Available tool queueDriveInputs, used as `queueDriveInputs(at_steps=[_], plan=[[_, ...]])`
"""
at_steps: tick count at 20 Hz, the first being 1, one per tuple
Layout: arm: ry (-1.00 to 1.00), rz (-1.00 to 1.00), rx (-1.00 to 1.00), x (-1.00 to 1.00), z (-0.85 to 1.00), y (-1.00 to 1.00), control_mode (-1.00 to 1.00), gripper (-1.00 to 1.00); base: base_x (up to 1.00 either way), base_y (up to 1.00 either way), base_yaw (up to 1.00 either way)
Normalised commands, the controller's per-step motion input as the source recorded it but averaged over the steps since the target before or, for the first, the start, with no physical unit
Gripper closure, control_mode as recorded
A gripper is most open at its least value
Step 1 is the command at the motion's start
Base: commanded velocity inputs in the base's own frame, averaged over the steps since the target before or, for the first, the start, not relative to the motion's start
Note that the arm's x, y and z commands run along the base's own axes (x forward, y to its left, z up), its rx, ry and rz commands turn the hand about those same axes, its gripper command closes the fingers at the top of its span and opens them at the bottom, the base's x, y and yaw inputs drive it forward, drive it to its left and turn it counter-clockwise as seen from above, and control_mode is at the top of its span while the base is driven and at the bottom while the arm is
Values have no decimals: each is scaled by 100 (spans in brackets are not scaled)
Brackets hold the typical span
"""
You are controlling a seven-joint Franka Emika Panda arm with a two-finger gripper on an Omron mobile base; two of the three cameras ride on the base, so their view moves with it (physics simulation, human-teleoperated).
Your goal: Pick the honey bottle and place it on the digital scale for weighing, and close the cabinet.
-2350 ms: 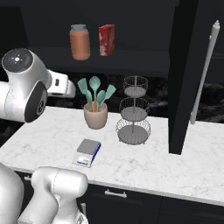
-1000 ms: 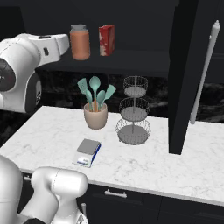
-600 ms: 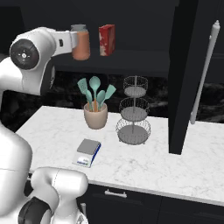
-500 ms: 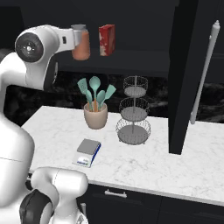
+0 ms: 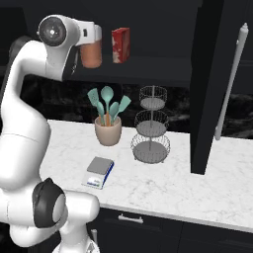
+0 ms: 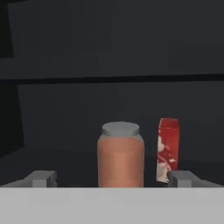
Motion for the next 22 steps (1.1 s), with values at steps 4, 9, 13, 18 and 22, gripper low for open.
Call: queueDriveInputs(at_steps=[4,9,13,18,22], plan=[[8,0,0,71,0,0,-100,-100,0,0,0],[0,0,0,44,9,0,-100,-100,0,0,0],[0,0,0,46,8,0,-100,-100,0,0,0],[0,0,-1,47,0,2,-100,-100,0,0,0],[0,0,-4,32,-7,8,-100,-100,0,0,0]])
